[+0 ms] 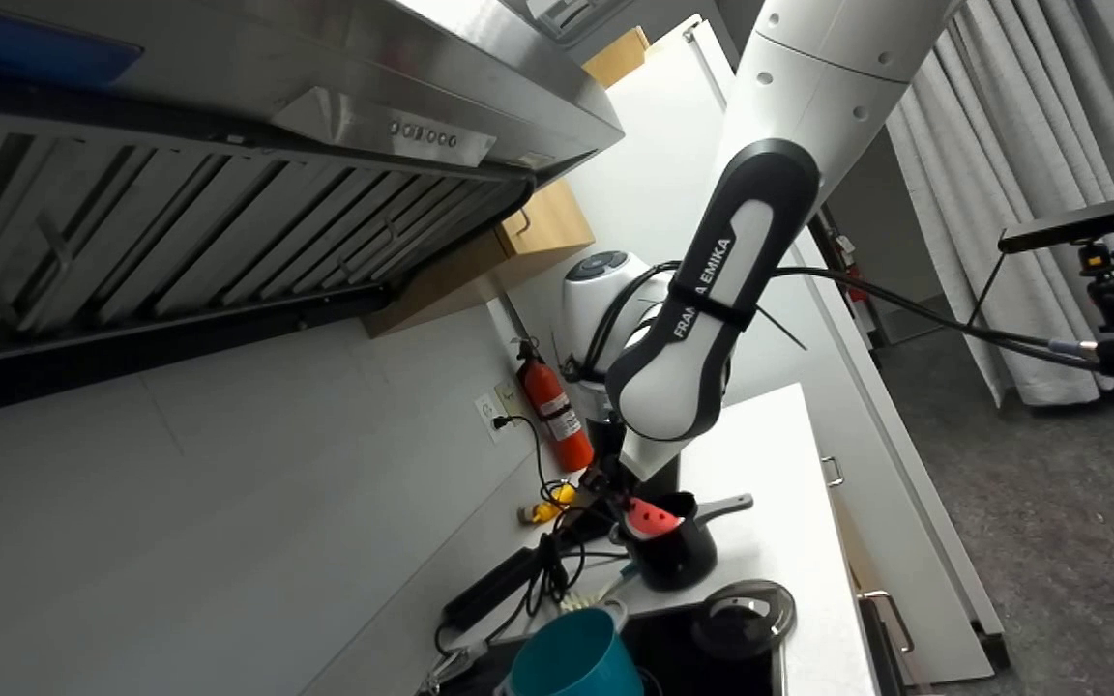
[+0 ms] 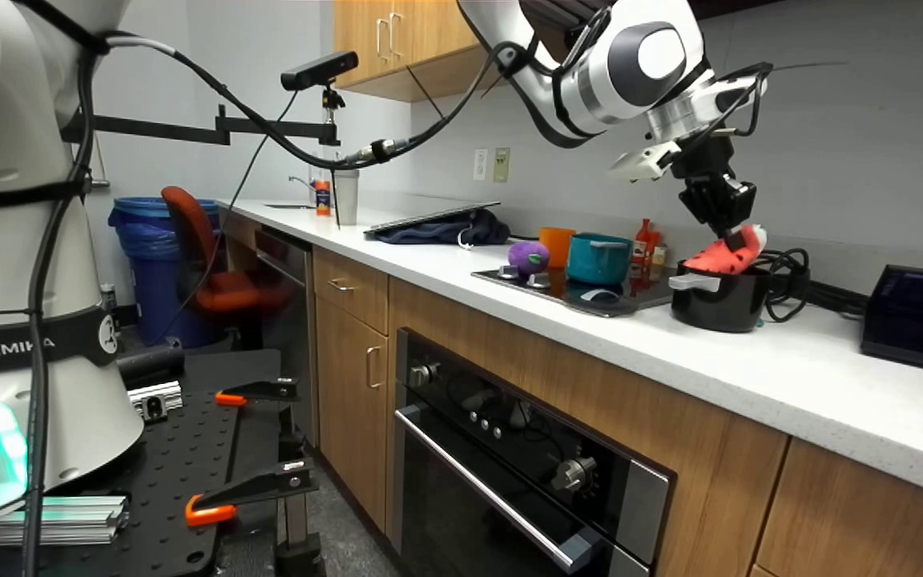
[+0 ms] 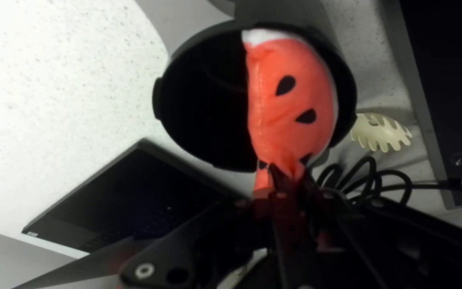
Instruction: Put the watermelon plush toy on the counter and close the pot
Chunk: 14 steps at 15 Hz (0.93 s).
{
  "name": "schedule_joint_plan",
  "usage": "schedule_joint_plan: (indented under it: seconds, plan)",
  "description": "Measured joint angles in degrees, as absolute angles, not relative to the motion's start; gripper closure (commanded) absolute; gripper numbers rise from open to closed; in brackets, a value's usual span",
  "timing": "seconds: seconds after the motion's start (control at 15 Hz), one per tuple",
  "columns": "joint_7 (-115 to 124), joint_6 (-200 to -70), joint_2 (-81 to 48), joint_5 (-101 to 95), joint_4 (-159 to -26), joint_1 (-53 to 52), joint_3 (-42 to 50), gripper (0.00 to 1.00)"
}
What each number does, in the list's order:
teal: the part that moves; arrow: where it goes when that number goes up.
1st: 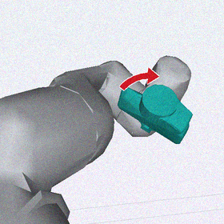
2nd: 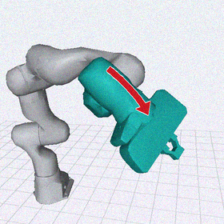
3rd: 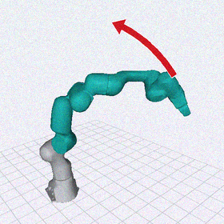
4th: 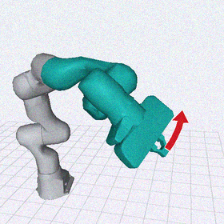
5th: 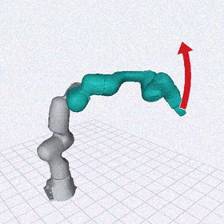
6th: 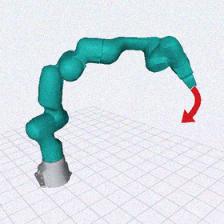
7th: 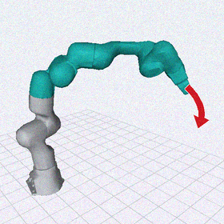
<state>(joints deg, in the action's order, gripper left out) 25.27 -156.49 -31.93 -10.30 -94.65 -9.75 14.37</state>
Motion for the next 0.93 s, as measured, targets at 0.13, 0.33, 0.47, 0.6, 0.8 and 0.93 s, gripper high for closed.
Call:
schedule_joint_plan:
  seconds: [0.13,0.33,0.47,0.6,0.8,0.93]
  plan:
    - [25.3,-156.5,-30.3,-11.0,-95.0,-9.9,14.5,0.98]
    - [25.4,-156.5,-27.9,-13.0,-96.0,-10.1,15.5,0.98]
    - [25.6,-156.5,-26.4,-14.6,-97.2,-10.1,16.6,0.98]
    - [26.0,-156.5,-24.9,-16.4,-98.6,-10.1,17.9,0.98]
    - [27.2,-156.5,-22.9,-19.3,-101.3,-10.1,19.9,0.98]
    - [28.2,-156.5,-21.8,-21.1,-103.3,-10.0,21.0,0.98]
